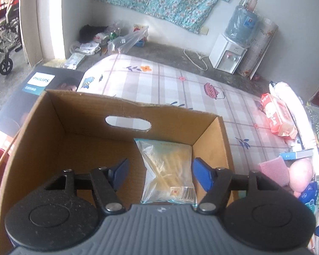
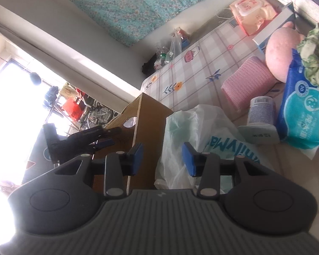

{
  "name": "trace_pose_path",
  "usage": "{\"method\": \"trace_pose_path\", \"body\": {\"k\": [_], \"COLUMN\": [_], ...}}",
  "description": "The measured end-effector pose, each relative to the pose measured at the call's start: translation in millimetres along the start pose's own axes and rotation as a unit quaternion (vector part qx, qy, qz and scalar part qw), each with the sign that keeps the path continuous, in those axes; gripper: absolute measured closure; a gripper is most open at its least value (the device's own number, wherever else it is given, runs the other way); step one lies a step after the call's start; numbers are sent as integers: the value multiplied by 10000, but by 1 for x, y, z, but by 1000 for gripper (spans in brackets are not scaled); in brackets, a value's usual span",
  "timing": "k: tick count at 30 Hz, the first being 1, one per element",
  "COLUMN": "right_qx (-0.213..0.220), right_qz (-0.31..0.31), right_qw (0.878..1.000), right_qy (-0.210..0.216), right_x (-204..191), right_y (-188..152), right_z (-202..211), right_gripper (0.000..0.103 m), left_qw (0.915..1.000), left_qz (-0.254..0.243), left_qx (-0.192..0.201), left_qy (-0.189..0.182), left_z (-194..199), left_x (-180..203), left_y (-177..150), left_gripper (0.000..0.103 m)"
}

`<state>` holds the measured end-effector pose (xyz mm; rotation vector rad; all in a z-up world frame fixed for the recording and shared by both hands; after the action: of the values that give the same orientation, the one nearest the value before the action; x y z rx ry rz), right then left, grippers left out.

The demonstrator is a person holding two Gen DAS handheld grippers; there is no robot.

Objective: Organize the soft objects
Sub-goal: 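Move the right tool to the blue bandage box and grasp it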

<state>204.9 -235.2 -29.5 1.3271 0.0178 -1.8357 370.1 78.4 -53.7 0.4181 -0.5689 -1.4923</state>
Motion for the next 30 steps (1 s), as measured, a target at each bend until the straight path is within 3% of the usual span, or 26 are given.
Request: {"method": "trace_pose_path", "body": {"k": [4, 8, 14, 19, 22, 30], "right_qx": [215, 411, 884, 1071, 999, 705], "right_qz": [-171, -263, -30, -186, -528, -1566], "right_qw": [9995, 9985, 9953, 9914, 9886, 9752], "right_qy": [-137, -243, -403, -732, -992, -1398], "right_x": [23, 41, 44, 74, 110, 201], "right_y": [-1, 10, 69, 137, 171, 217], "right_z": [13, 28, 57, 60, 45, -10], "right_gripper": [62, 62, 62, 62, 62, 61], "left_qw": [9985, 9935, 9782, 9570, 9445, 9116], "left_qz": [-307, -782, -1619, -2335, -2712, -3681], "left_qx": [449, 794, 1094, 1334, 1197, 887], "left_qy": [-7, -215, -708, -1085, -1413, -1604], "left_z": [38, 68, 82, 61, 36, -33], "left_x": [13, 50, 138, 226, 282, 381], "left_y": [14, 26, 35, 35, 20, -19], "left_gripper": [18, 7, 5, 5, 5, 14]}}
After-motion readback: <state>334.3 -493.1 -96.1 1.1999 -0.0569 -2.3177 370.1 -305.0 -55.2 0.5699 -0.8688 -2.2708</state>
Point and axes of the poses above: each gripper's, at about its wrist camera, not at the fingertips, and z roughly against the way its jaws point, x to its right, y to its top, the point moved 10 cm from there along -z, roughly the way its jaws point, and after that the axes turned 7 degrees about y, right-handed, at the moved point
